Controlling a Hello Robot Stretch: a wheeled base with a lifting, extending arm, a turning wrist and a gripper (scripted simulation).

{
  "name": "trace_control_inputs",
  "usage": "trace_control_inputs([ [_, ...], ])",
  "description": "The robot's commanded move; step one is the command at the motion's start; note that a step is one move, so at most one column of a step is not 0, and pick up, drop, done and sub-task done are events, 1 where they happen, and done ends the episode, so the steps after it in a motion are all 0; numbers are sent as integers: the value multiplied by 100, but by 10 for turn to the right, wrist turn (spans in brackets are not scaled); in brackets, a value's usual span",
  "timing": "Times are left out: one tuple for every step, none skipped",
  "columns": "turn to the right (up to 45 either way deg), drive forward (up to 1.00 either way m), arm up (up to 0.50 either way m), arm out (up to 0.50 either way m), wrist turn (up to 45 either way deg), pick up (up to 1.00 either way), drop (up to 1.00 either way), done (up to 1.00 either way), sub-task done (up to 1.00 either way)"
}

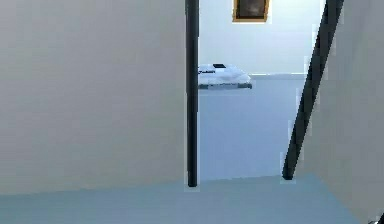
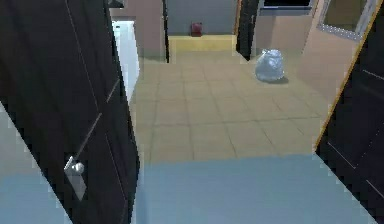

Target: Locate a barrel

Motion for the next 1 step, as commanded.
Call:
trace_control_inputs([
  [0, 45, 0, 0, 0, 0, 0, 0, 0],
])
